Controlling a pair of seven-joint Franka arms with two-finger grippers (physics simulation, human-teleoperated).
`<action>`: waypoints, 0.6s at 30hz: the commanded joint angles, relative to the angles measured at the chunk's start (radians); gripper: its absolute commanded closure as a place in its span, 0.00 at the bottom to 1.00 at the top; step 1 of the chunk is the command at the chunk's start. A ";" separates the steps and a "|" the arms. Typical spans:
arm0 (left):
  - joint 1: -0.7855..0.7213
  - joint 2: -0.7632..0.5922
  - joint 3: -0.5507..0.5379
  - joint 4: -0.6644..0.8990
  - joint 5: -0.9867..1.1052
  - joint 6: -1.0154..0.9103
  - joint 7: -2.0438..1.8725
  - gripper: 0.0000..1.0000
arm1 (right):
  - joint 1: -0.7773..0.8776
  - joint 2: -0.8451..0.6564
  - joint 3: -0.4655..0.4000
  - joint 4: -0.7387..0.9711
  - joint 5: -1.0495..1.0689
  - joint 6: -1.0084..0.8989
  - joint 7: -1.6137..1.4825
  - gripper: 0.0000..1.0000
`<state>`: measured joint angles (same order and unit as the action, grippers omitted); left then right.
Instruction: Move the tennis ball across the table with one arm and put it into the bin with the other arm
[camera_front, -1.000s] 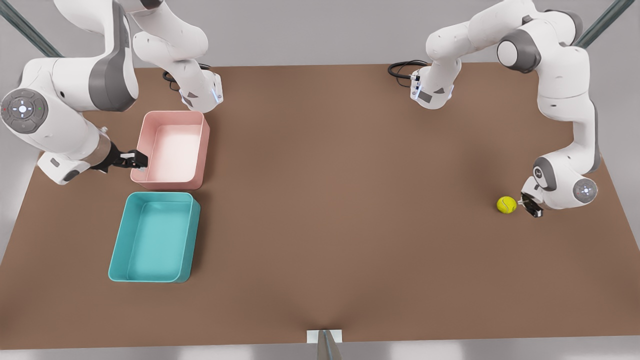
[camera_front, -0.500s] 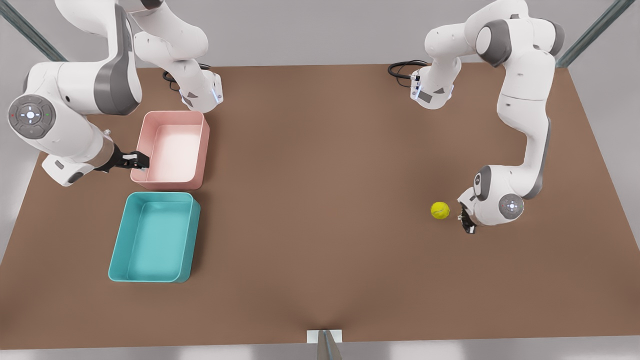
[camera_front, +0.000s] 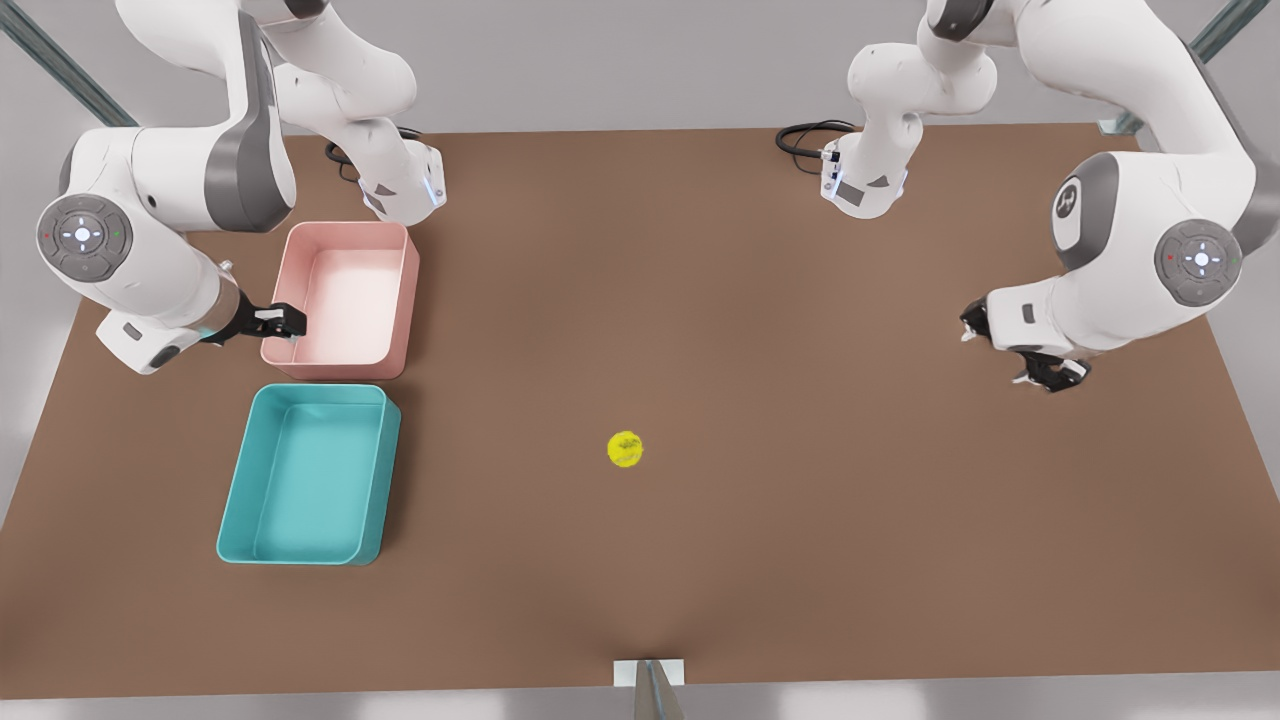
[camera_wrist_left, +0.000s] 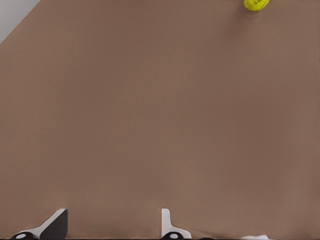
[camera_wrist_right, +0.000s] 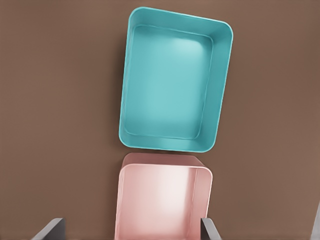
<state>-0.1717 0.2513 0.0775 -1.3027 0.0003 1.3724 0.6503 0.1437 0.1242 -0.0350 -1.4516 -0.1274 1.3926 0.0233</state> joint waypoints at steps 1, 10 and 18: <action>0.003 0.002 -0.001 0.011 -0.005 -0.174 -0.959 0.00 | 0.001 0.000 0.000 0.000 0.000 -0.001 0.001 0.00; 0.015 0.011 0.001 0.008 -0.011 -0.181 -0.951 0.00 | 0.001 0.003 0.000 0.000 -0.001 0.000 0.001 0.00; 0.015 0.023 0.001 0.002 -0.029 -0.188 -0.954 0.00 | 0.267 0.399 -0.002 0.250 0.075 0.074 0.116 0.00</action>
<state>-0.1565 0.2749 0.0781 -1.3006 -0.0202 1.2031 0.0479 0.3597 0.4714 -0.0360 -1.2403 -0.0733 1.4232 0.0398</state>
